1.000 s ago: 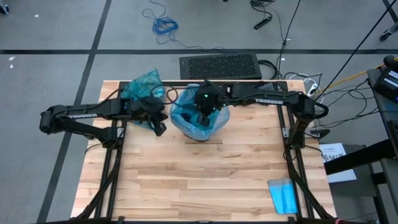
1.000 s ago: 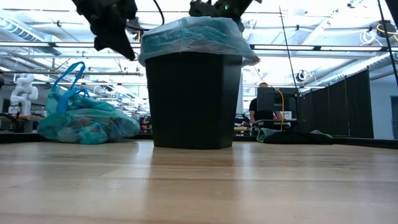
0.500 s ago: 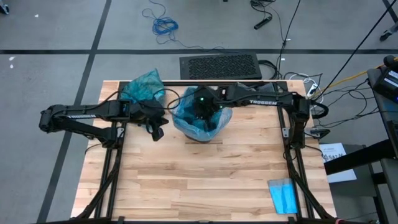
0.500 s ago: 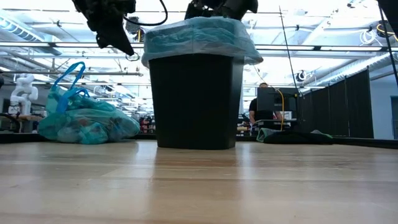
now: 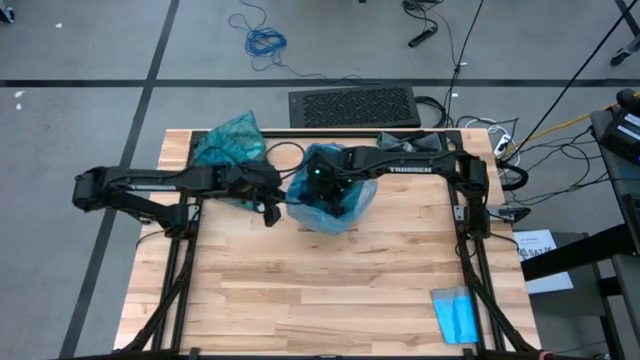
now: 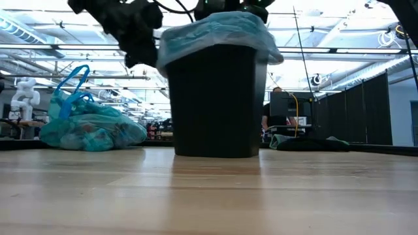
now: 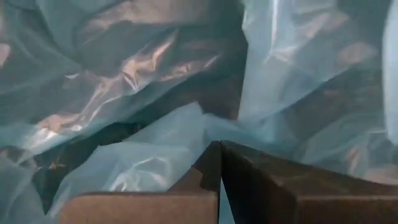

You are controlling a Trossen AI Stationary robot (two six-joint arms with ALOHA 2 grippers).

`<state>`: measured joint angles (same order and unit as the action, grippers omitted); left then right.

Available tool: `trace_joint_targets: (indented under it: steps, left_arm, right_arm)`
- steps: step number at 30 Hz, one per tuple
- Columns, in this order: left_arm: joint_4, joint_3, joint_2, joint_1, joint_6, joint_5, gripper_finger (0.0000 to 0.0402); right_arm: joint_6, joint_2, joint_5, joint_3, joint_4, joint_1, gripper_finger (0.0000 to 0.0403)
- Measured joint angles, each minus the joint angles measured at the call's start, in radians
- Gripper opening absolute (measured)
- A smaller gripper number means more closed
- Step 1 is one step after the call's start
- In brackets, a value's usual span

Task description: Place trash/remove bag and relplace

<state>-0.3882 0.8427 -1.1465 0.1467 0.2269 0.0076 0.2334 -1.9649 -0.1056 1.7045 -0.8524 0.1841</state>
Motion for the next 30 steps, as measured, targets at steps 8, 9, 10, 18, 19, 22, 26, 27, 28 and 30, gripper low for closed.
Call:
trace_joint_targets:
  steps: [8,9,10,18,19,22,26,27,28,30]
  left_arm:
    - [0.19,0.0,-0.115,0.031,-0.023,-0.016,0.0]
    - [0.195,0.0,-0.121,0.035,-0.023,-0.015,0.0]
    - [0.196,0.0,-0.123,0.038,-0.023,-0.015,0.0]
    - [0.147,0.0,-0.028,0.037,0.003,-0.015,0.0]
    - [0.13,0.001,-0.01,0.036,0.011,-0.015,0.0]
    - [0.086,0.001,0.042,0.017,0.067,-0.015,0.0]
    - [0.074,0.001,0.107,-0.036,0.126,-0.032,0.0]
    - [0.093,0.001,0.113,-0.052,0.136,-0.036,0.0]
    - [0.103,0.002,0.117,-0.067,0.154,-0.038,0.0]
    - [0.122,0.002,0.11,-0.104,0.184,-0.032,0.0]
  right_arm:
    - [-0.057,0.001,-0.003,-0.043,-0.015,0.022,0.0]
    - [-0.067,0.001,-0.005,-0.055,-0.012,0.024,0.0]
    - [-0.077,0.001,-0.006,-0.068,-0.009,0.024,0.0]
    - [-0.132,0.001,-0.005,-0.143,0.011,0.025,0.0]
    - [-0.136,0.001,-0.005,-0.143,0.017,0.025,0.0]
    - [-0.146,0.004,-0.004,-0.143,0.031,0.025,0.0]
    - [-0.146,0.011,-0.002,-0.143,0.041,0.026,0.0]
    - [-0.146,0.011,-0.002,-0.143,0.042,0.026,0.0]
    - [-0.146,0.011,-0.002,-0.143,0.042,0.026,0.0]
    - [-0.146,0.011,-0.002,-0.143,0.042,0.027,0.0]
